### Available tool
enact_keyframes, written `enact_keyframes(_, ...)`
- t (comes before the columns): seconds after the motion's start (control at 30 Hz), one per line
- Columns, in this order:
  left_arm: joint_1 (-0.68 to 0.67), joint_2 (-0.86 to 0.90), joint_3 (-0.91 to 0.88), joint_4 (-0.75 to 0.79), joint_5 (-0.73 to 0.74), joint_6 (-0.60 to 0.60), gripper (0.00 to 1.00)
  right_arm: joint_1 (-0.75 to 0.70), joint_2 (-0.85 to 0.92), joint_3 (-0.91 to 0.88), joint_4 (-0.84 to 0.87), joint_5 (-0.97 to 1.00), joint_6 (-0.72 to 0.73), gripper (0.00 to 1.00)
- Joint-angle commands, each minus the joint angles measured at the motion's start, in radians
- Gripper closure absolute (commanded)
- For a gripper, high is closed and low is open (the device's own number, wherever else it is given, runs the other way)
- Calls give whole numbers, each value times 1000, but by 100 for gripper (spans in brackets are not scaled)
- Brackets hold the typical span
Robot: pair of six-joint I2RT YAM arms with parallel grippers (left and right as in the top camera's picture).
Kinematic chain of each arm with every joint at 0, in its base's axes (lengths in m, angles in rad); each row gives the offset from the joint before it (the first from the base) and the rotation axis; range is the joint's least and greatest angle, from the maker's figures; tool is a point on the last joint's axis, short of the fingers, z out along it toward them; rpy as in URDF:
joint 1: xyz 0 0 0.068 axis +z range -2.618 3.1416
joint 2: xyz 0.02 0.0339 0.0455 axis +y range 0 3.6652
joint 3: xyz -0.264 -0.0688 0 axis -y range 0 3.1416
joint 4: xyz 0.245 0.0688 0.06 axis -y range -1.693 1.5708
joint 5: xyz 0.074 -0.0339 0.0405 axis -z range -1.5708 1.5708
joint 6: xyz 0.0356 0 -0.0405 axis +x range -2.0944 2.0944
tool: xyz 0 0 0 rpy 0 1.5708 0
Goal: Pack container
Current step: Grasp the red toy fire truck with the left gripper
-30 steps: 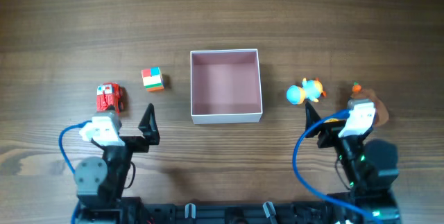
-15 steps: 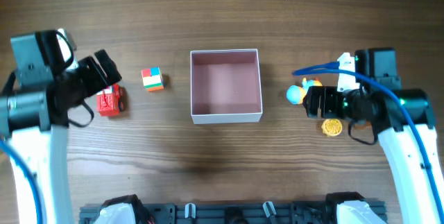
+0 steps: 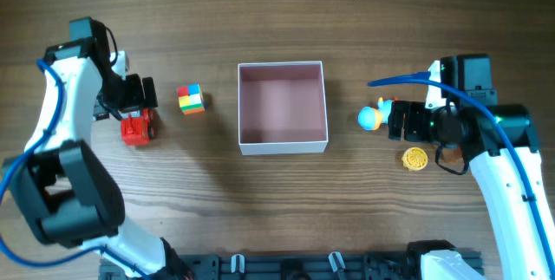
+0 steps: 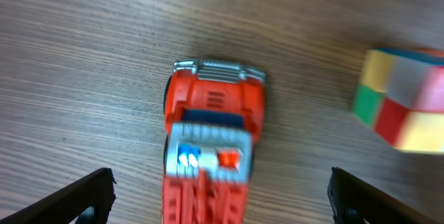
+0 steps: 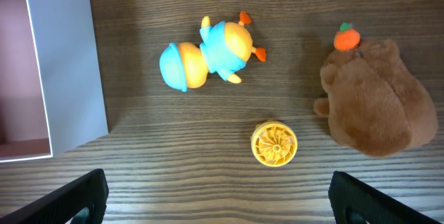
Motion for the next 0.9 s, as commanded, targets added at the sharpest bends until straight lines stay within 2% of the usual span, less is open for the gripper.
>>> enact_keyframes(0.0,26,58,10,0,-16,26,0,-2,-2,25,3,35,18,0)
enact_keyframes(0.13,27,87,-30,16,26,26,0,-2,-2,25,3,66,19,0)
enact_keyframes(0.23,27,89,-39,18,79,26,11,-2,-2,25,5,67,19,0)
enact_keyframes(0.27,27,89,-42,19,97,26,8,-2,-2,25,5,67,18,0)
enact_keyframes(0.37,27,89,-52,19,97,23,9,-2,-2,25,5,67,18,0)
enact_keyframes(0.53,27,89,-52,-4,100,23,14,-2,-2,25,2,67,18,0)
enact_keyframes(0.67,27,89,-52,-13,100,23,21,-2,-2,25,-8,67,18,0)
enact_keyframes(0.8,27,89,-52,-20,100,23,40,-2,-2,25,-25,67,19,0)
enact_keyframes(0.87,27,89,-52,-20,100,23,43,-2,-2,25,-27,67,19,0)
